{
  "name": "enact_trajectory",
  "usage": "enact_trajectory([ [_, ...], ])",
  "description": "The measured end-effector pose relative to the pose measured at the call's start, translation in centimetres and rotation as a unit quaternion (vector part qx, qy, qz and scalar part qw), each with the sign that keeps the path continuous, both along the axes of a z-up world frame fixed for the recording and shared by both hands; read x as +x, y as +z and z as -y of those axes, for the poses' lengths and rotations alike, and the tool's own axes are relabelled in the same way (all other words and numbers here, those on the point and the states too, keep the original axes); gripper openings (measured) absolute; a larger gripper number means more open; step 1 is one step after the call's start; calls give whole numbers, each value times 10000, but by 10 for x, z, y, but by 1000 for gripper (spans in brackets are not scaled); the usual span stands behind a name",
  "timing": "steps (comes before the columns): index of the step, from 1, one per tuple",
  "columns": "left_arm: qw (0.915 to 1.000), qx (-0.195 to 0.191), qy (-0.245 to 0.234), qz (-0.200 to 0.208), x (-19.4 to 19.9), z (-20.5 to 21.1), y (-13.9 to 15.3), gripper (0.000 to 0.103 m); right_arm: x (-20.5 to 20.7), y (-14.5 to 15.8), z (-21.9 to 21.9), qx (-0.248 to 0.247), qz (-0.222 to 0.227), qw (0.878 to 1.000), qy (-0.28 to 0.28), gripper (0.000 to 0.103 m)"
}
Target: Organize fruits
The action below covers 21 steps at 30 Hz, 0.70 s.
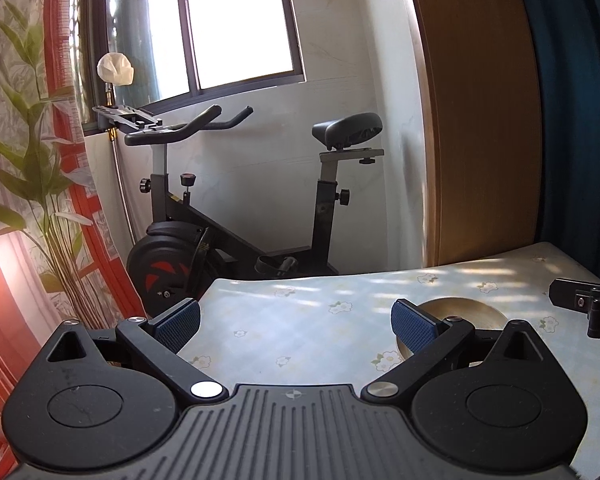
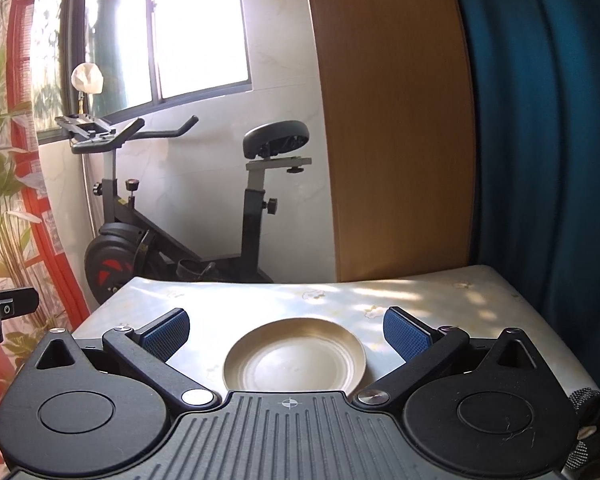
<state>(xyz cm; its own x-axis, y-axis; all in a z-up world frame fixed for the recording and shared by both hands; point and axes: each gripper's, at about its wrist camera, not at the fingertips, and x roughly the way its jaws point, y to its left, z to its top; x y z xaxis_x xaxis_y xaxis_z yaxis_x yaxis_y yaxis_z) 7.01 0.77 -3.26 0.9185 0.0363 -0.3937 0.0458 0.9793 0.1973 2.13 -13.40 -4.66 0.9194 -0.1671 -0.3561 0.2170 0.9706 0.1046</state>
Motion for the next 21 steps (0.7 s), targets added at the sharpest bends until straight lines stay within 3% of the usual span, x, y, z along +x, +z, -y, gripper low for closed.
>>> enact_trajectory([
  [4,9996,-130,161,-170,17,-4,-27,102,11,-26,1,-320,-90,9993,-196,103],
  [9,9996,-58,-21,-271,27,-3,-51,99,11,-63,11,90,-383,9990,-226,103],
  [11,9990,-238,-160,-330,30,-6,-57,99,10,-76,12,104,-329,9991,-264,103],
  [14,9967,-550,-337,-493,32,-10,-64,98,9,-94,10,75,-593,9981,-180,103],
  [17,9951,-613,-411,-654,32,-10,-75,90,9,-105,5,153,-685,9975,-58,103],
  [21,9954,-381,-363,-806,31,-4,-94,89,14,-116,-13,-430,-919,9948,-125,103],
])
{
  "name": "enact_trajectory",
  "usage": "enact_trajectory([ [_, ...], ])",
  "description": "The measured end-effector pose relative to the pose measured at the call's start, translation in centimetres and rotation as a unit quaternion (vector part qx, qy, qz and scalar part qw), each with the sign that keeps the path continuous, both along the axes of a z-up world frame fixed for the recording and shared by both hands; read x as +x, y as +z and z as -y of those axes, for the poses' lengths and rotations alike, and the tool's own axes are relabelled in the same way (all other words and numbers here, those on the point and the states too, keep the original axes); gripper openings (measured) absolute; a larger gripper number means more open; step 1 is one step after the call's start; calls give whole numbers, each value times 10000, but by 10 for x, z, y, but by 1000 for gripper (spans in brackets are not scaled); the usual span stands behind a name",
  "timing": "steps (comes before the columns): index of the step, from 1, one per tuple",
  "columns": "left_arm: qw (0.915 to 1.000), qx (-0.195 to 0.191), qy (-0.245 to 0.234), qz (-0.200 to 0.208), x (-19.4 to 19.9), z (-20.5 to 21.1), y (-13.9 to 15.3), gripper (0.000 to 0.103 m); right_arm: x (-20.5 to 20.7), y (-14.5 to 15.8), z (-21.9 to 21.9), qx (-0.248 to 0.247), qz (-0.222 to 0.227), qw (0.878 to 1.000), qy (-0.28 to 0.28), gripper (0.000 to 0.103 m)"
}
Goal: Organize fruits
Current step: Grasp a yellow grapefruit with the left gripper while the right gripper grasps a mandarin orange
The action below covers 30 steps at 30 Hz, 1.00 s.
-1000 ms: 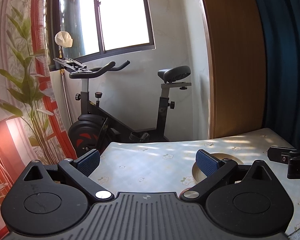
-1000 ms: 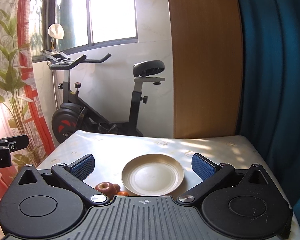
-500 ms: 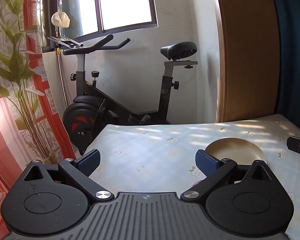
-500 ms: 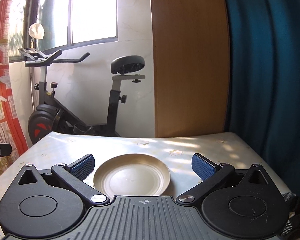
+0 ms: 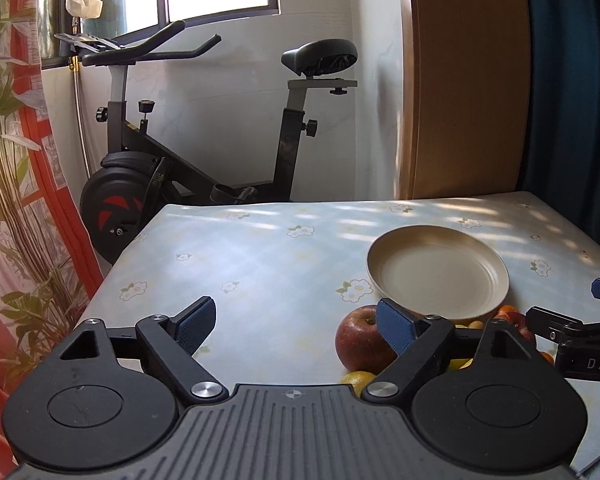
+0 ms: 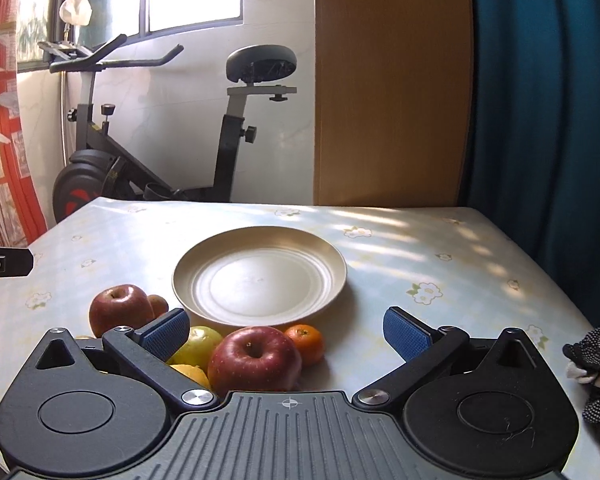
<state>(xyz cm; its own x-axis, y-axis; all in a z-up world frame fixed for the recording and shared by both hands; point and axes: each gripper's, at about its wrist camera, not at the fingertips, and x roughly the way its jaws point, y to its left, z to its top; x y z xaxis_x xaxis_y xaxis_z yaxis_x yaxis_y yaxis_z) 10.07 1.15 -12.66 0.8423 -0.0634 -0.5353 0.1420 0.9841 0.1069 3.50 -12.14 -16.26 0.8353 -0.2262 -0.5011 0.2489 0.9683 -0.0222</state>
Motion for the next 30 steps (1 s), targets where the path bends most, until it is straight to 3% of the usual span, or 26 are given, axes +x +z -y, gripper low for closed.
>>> enact_trajectory([
  [2,9999,13,0,-104,1,-1,-4,88,-1,-3,-4,6,-23,10000,47,103],
  [5,9999,3,-35,-115,-1,-5,-6,87,-1,-5,-1,445,-113,9988,192,103],
  [10,9983,-507,-15,-304,2,-19,-11,87,-3,-10,0,377,-88,9982,455,103],
  [19,9975,-87,620,-320,-1,-17,-14,89,-10,-26,-4,422,-415,9953,767,97],
  [30,9942,-374,947,-347,-9,-35,-8,89,-23,-18,17,585,-150,9962,631,95],
])
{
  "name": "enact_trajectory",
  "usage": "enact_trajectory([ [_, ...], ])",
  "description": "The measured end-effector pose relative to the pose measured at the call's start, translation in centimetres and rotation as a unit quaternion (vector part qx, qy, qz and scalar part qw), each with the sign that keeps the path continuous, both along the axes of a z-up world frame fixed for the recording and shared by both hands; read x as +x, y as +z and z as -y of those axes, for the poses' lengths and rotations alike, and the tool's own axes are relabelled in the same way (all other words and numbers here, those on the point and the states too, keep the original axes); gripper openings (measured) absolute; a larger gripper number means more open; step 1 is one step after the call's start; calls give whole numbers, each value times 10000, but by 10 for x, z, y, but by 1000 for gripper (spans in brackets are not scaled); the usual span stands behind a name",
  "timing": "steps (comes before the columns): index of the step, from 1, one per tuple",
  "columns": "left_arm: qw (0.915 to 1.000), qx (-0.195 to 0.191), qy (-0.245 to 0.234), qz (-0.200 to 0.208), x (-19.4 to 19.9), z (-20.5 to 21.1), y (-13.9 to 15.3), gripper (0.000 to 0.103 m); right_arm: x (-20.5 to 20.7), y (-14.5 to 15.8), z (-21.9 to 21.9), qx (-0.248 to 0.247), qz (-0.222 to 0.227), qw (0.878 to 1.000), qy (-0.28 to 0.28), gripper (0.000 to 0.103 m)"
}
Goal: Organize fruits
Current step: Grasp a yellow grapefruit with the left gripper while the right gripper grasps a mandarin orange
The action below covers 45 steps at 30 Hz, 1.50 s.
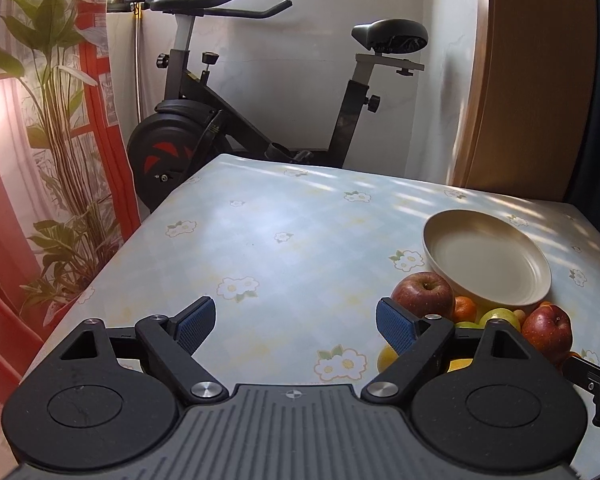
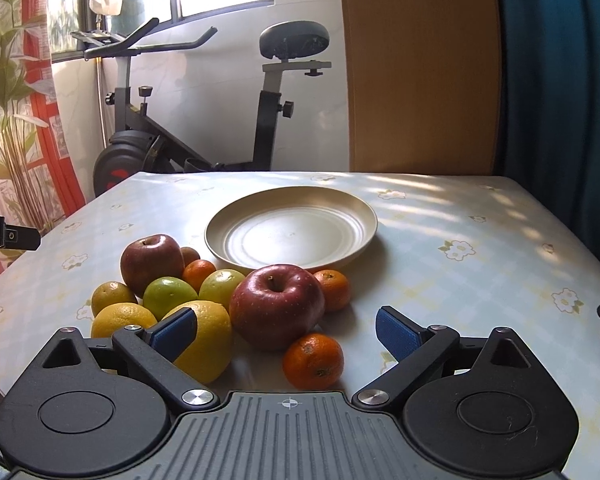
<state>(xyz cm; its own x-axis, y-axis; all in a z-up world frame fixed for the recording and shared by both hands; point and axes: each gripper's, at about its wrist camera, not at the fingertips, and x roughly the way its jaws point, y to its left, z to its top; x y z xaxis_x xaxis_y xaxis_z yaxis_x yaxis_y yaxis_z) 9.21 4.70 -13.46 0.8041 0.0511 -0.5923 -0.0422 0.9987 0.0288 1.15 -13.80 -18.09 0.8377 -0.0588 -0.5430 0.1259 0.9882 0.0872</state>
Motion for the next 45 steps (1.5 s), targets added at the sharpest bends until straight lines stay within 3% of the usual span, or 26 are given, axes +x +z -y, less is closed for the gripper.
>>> enact_trajectory([
  [2,10000,43,-42,16,-1,2,0,89,0,-1,2,-30,-12,10000,9,95],
  [4,9999,85,-118,30,-1,6,-1,88,-1,-3,3,-117,-37,9999,-16,87],
  [8,9995,110,-281,73,-1,11,-2,86,-4,-9,10,-144,-68,9997,-174,86],
  [13,9984,272,-468,156,0,18,-7,81,-4,-20,23,-92,-221,9995,-223,64],
  [18,9960,462,-745,178,3,26,-13,77,2,-27,24,6,-327,9995,-17,56],
  [22,9951,506,-851,80,6,29,-19,77,8,-31,21,63,-446,9989,154,43],
  [28,9945,423,-942,-190,13,28,-27,74,12,-34,22,192,-498,9983,248,37],
  [40,9804,-714,-1535,-1010,45,22,-38,62,13,-33,24,165,-516,9981,281,37],
  [45,9717,-1195,-1429,-1456,58,19,-46,53,13,-34,23,160,-516,9981,283,37],
])
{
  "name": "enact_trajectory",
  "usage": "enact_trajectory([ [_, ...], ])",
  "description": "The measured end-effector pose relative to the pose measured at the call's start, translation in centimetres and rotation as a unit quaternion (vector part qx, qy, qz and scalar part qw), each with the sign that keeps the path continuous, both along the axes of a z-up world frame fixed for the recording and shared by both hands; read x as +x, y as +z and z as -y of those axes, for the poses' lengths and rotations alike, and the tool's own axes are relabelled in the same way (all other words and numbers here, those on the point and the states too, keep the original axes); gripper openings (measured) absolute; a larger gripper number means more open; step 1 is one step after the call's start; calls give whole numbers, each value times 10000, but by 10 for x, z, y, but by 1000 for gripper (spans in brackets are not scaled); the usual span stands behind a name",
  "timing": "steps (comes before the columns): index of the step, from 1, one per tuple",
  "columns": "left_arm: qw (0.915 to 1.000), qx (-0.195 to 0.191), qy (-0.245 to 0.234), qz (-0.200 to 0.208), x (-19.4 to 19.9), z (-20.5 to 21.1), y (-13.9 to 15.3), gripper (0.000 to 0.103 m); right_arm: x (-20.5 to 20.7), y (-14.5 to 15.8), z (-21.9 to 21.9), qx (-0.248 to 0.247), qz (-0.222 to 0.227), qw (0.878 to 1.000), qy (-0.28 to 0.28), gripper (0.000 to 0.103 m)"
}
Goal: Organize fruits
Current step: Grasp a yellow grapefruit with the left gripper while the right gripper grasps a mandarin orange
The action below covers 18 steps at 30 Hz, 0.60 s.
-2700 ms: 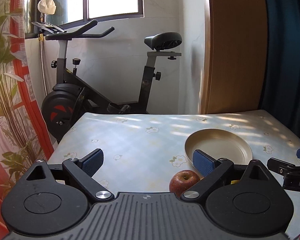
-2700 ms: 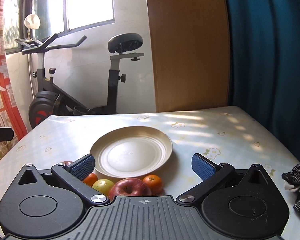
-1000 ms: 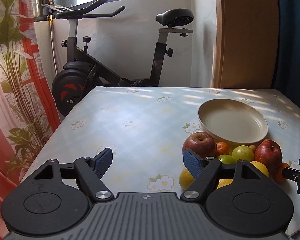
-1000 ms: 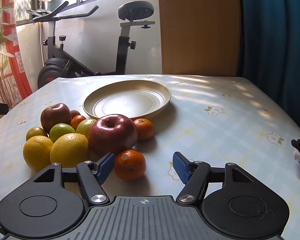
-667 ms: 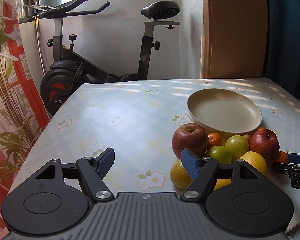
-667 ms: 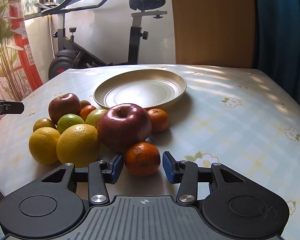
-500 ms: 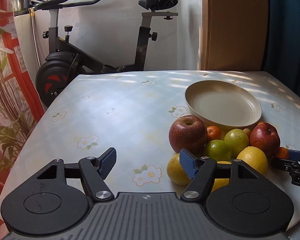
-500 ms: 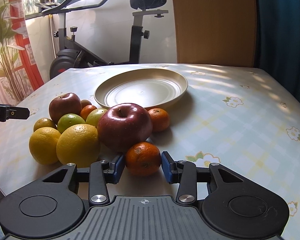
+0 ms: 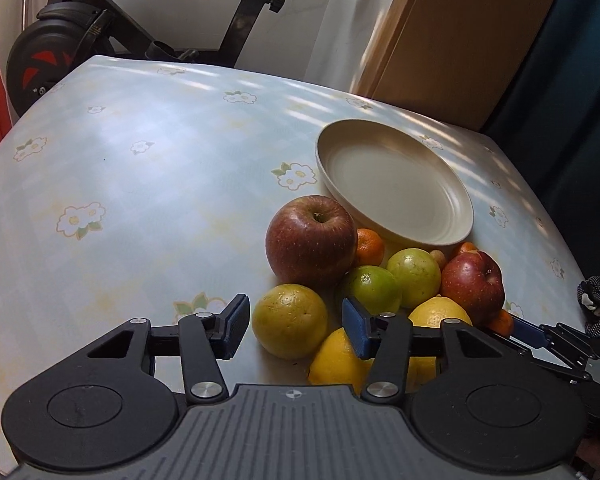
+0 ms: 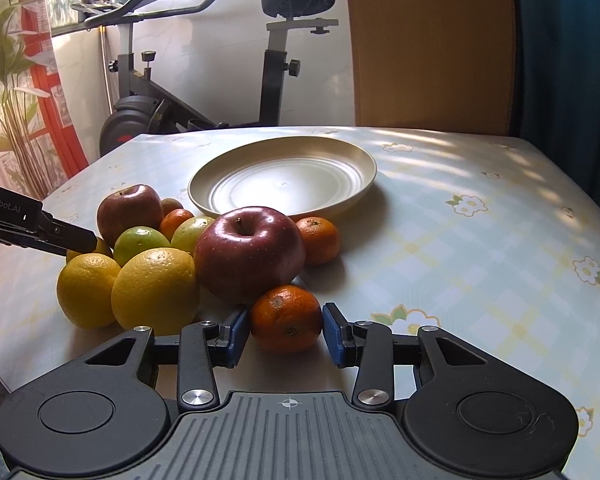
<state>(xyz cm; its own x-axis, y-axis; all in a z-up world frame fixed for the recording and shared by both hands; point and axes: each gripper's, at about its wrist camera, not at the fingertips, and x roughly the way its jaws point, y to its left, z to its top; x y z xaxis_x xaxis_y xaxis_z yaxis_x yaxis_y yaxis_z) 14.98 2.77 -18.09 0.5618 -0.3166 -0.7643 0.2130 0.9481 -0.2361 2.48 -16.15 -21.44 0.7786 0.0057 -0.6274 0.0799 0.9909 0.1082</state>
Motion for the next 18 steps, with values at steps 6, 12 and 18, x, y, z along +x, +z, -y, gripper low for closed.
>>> enact_trajectory([
  [6,9997,-52,122,-186,10,2,-8,53,0,0,0,5,0,10000,-2,37],
  [12,9997,130,58,-181,13,9,-12,52,0,0,0,20,3,10000,-14,37],
  [18,9996,205,12,-172,13,10,-14,49,1,-1,2,79,8,10000,-46,37],
])
